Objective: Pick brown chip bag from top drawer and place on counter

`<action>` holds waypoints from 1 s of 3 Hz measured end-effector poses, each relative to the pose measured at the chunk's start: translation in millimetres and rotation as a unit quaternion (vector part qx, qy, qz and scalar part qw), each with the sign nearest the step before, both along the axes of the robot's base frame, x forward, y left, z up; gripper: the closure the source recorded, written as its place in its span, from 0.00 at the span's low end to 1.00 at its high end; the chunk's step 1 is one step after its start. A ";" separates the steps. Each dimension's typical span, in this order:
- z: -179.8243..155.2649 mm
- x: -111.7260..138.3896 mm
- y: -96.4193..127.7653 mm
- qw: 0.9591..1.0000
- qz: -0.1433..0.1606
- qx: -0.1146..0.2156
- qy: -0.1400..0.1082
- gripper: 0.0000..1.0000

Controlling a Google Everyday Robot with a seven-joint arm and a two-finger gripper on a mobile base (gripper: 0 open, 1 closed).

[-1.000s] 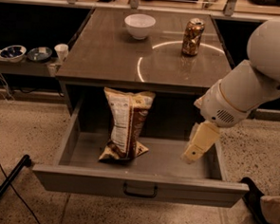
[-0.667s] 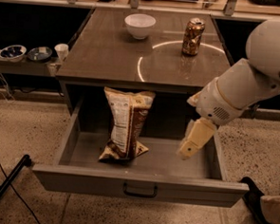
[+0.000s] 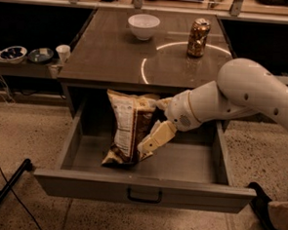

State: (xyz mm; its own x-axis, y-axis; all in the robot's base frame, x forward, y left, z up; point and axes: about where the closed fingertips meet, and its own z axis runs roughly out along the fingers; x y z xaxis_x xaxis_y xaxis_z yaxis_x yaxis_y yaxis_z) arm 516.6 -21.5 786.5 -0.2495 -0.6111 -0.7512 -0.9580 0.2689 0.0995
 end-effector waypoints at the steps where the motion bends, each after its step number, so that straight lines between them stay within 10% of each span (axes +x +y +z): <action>1: -26.2 23.2 15.5 0.999 -0.033 0.003 0.021 0.00; 3: -76.8 38.9 50.3 0.995 -0.064 -0.014 0.079 0.00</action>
Offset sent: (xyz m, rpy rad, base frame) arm 0.0548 0.0412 -0.1019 -0.0536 0.2138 -0.1691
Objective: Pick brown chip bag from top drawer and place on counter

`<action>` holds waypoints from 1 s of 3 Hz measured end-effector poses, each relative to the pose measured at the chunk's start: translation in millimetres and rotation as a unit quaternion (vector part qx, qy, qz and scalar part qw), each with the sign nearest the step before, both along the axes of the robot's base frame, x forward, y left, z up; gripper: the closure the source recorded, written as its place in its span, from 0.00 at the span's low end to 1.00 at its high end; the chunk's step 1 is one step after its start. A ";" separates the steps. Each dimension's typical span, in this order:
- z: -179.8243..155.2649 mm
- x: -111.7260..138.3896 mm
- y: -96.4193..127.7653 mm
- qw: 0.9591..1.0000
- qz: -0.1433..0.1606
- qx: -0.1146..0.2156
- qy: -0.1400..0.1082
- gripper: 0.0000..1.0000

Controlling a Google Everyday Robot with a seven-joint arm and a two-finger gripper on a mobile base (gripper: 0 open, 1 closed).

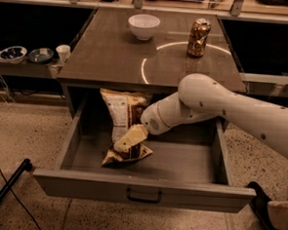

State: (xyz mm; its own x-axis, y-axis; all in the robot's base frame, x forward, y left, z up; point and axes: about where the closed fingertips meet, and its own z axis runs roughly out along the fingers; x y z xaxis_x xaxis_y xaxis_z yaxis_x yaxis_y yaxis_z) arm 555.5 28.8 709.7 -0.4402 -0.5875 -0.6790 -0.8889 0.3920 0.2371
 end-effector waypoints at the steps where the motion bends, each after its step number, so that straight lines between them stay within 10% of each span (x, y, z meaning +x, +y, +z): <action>1: -9.9 5.1 16.6 1.000 -0.019 0.002 0.016 0.19; 3: -15.3 14.2 24.5 0.996 -0.048 0.040 0.060 0.66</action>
Offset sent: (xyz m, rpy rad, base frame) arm 0.0219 0.0284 -0.0226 0.0219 0.1528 -0.1393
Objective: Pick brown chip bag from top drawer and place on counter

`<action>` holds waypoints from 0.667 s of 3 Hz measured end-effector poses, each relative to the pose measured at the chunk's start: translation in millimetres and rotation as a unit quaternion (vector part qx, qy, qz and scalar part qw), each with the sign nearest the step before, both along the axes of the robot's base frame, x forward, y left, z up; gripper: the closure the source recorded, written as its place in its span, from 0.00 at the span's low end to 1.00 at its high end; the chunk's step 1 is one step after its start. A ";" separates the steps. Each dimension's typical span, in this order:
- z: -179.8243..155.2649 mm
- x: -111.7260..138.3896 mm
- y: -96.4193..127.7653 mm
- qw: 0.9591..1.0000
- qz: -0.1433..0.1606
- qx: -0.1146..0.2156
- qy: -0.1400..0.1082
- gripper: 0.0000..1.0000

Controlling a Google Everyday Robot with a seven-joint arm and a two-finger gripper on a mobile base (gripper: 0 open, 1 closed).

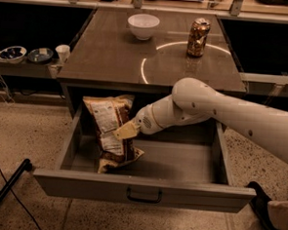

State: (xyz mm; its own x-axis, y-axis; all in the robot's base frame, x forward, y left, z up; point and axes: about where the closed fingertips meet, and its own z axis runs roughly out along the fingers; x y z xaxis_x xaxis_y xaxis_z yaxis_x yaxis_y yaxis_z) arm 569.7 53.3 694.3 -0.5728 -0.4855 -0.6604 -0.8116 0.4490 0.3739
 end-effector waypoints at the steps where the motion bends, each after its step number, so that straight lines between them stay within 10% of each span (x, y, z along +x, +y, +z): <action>1: 16.9 -2.9 -12.8 0.997 0.001 0.079 0.001 0.89; 2: 60.5 -20.1 -40.1 0.985 0.019 0.166 -0.042 1.00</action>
Offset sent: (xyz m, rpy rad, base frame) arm -0.0545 -0.1457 0.1355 0.5619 -0.3826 0.0809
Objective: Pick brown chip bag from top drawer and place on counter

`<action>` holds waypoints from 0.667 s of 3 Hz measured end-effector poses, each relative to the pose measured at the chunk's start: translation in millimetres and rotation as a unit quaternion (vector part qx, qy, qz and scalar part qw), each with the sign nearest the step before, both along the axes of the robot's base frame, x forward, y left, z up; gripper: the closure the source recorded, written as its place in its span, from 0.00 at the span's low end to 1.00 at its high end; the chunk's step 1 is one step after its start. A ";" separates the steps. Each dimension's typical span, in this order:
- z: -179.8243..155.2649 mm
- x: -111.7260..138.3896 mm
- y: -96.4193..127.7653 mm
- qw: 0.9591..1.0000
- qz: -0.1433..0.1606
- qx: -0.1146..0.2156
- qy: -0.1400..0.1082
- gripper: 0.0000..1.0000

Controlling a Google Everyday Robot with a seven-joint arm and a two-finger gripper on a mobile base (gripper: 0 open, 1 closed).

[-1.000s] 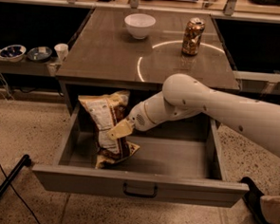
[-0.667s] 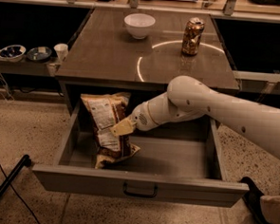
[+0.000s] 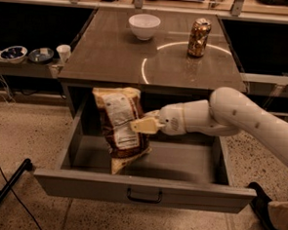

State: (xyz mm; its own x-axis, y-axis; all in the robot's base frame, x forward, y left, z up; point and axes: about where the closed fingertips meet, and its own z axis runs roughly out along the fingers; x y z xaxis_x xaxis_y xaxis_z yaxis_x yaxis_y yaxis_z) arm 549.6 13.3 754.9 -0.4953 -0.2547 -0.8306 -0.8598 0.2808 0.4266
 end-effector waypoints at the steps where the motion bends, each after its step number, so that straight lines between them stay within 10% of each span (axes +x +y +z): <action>1: 54.6 -25.0 -47.7 0.995 0.004 0.036 -0.094 1.00; 2: 110.7 -37.4 -88.8 0.983 -0.006 0.017 -0.182 1.00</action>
Offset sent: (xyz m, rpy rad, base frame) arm -0.0533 -0.1453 0.1889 -0.0297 -0.5948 -0.0467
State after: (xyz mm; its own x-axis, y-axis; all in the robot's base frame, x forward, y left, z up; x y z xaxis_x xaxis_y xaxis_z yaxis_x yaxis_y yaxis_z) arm 512.2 -75.5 865.6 -0.1669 -0.2205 -0.9610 -0.9539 0.2829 0.1008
